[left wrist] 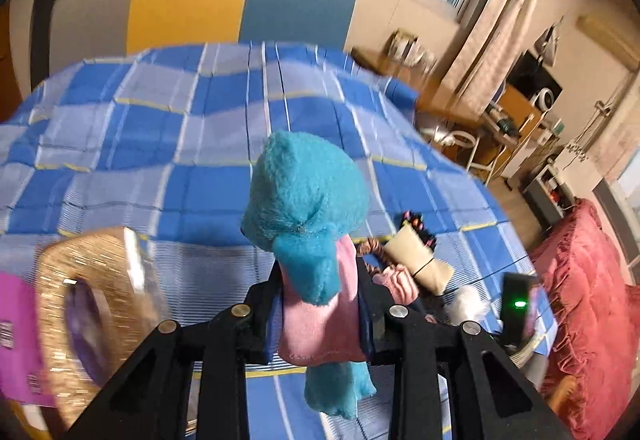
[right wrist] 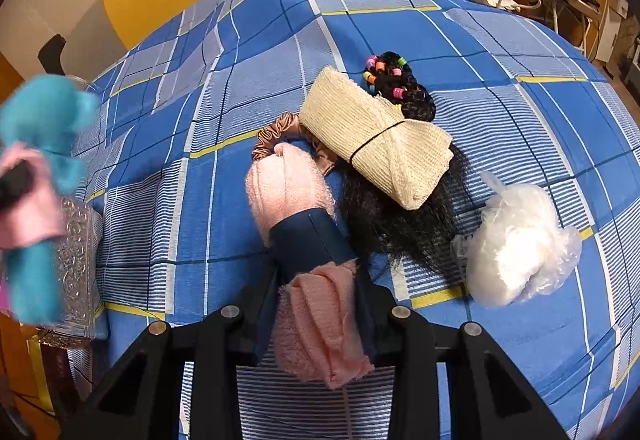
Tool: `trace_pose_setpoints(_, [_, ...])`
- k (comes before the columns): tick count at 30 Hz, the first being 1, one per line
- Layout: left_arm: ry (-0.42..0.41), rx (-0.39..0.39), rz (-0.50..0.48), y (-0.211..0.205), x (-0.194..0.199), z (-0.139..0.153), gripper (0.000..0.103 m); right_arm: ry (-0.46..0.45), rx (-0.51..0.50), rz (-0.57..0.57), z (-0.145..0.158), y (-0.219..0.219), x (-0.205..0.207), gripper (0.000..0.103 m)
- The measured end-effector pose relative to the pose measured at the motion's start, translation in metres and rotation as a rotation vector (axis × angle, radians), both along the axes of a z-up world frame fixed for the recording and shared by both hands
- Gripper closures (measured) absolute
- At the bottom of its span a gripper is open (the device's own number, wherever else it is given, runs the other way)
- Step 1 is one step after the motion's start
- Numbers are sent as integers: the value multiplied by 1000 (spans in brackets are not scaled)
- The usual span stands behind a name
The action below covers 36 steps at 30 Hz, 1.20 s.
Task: Organize soft objects
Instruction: 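Carry the teal plush into the tray, open the left tool while the right tool lifts the sock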
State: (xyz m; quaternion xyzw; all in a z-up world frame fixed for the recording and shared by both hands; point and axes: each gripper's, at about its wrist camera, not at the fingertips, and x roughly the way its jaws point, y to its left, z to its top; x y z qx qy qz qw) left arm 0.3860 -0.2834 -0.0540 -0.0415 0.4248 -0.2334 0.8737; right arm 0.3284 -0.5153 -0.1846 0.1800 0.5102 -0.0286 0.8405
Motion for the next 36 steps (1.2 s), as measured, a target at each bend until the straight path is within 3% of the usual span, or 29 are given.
trace_pose_setpoints(10, [-101,-55,111,122,-22,69,73,-61,48,-19,6,1,-2,69])
trace_pose_setpoints(17, [-115,-64,218,215,-32,79,73,-106,97,-65,10,-9,-6,69])
trace_pose_setpoints(26, [-60,-93,372,332,-69,46,72,-137,59,-72,14,-5,-7,69])
trace_pose_setpoints(33, [47,-56,459,407,-105,-10,72,-225,34,-99,31,-4,-13,69])
trace_pose_setpoints(36, [95,-52,485,426,-118,-33,72,-245,78,-122,37,-7,-15,69])
